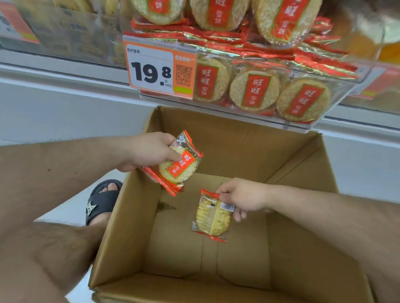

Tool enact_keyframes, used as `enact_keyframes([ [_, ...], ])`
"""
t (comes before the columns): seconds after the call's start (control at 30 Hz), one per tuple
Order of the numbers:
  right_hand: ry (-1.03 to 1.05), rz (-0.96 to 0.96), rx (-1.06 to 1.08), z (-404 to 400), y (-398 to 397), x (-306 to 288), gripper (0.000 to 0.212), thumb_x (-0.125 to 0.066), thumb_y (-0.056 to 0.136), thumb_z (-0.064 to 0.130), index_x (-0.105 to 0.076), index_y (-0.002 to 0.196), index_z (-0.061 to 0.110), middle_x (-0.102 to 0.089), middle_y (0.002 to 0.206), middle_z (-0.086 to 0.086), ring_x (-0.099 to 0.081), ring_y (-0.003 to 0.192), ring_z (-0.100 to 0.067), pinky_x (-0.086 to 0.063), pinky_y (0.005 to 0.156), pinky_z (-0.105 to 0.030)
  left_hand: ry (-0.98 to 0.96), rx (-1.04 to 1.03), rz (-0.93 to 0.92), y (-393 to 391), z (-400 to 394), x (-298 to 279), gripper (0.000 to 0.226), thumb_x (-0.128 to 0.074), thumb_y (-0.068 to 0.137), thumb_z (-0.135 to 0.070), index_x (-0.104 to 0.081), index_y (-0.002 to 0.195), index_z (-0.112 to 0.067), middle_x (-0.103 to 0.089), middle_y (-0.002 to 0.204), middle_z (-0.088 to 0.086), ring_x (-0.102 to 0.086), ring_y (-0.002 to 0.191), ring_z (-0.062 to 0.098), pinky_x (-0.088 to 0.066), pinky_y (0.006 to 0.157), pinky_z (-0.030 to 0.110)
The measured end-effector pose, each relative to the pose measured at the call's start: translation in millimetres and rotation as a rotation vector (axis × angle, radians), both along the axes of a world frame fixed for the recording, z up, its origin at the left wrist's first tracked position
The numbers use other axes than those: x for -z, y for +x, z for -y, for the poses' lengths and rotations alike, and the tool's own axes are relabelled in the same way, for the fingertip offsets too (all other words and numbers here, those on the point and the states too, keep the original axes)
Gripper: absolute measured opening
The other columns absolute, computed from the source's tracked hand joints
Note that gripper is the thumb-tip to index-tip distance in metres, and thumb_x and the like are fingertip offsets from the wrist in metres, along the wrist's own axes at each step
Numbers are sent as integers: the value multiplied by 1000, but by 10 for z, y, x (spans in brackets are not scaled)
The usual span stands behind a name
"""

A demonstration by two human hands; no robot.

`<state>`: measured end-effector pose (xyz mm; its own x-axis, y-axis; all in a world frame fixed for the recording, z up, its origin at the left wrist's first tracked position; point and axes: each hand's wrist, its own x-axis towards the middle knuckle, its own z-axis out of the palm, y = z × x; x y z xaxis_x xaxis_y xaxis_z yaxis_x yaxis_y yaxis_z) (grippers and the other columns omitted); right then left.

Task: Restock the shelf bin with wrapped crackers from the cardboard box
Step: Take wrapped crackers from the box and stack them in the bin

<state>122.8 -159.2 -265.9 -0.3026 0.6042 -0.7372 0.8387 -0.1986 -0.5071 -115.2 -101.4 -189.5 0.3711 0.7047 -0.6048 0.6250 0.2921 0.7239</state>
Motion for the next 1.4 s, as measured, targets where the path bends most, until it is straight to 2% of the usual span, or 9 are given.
enact_keyframes([
  [0.13, 354, 9, 27, 200, 223, -802, 20, -44, 102, 18, -62, 94, 18, -71, 84, -8, -71, 66, -18, -58, 62, -34, -18, -37, 73, 93, 59, -164, 11, -54, 99, -18, -59, 109, -19, -76, 86, 4, -73, 74, 20, -57, 59, 31],
  [0.27, 1300, -32, 30, 566, 363, -1004, 17, -55, 94, 20, -70, 101, 14, -72, 99, 5, -63, 95, -6, -48, 89, -15, 2, -135, 155, 149, 149, -255, 14, -53, 99, -17, -60, 112, -17, -76, 95, 6, -73, 88, 24, -58, 82, 39],
  [0.4, 1540, -147, -75, 643, 476, -881, 15, -46, 100, 27, -57, 105, 17, -65, 119, -4, -59, 114, -12, -43, 102, -14, -12, -265, 262, 177, 259, -291, 16, -53, 98, -13, -60, 113, -14, -76, 95, 6, -72, 94, 25, -51, 97, 46],
  [0.8, 1702, -120, 6, 628, 263, -1076, 8, -62, 89, 24, -62, 89, 15, -65, 108, -10, -63, 89, -19, -56, 72, -37, -279, -329, 638, 528, 516, -492, 43, -26, 102, -27, -60, 124, -11, -67, 119, 20, -58, 119, 41, -50, 94, 54],
  [0.93, 1715, -98, -8, 591, 215, -1140, 15, -67, 85, 21, -70, 80, 7, -66, 102, -11, -61, 84, -20, -53, 69, -37, -260, -297, 723, 656, 506, -635, 45, -38, 99, -41, -62, 126, -13, -67, 121, 18, -61, 115, 39, -48, 97, 54],
  [1.13, 1637, -174, -24, 536, 268, -1374, 18, -70, 78, 22, -72, 82, 5, -65, 101, -11, -64, 82, -20, -54, 67, -33, -31, -223, 760, 806, 479, -848, 23, -61, 90, -2, -63, 112, -9, -75, 99, 8, -72, 87, 18, -56, 69, 28],
  [1.2, 1639, -224, 71, 530, 302, -1530, 17, -71, 76, 21, -69, 78, 4, -63, 95, -8, -59, 77, -6, -48, 65, -21, 44, -258, 779, 880, 493, -929, 19, -60, 89, 4, -61, 99, -11, -75, 85, 3, -72, 75, 12, -54, 59, 21],
  [1.3, 1571, -235, 426, 464, 331, -1855, 24, -74, 69, 24, -59, 84, 13, -51, 78, 7, -41, 65, 6, -31, 62, -7, 163, -217, 780, 987, 477, -1062, 27, -60, 87, 7, -60, 108, -11, -76, 92, 3, -72, 81, 14, -55, 62, 22],
  [1.4, 1071, -365, 705, 361, 427, -2090, 65, -81, 62, 44, -49, 117, 31, -57, 93, 15, -53, 70, 1, -43, 66, -14, 251, -84, 749, 1065, 463, -1255, 33, -61, 88, 6, -58, 112, -17, -76, 93, -3, -72, 83, 10, -53, 63, 18],
])
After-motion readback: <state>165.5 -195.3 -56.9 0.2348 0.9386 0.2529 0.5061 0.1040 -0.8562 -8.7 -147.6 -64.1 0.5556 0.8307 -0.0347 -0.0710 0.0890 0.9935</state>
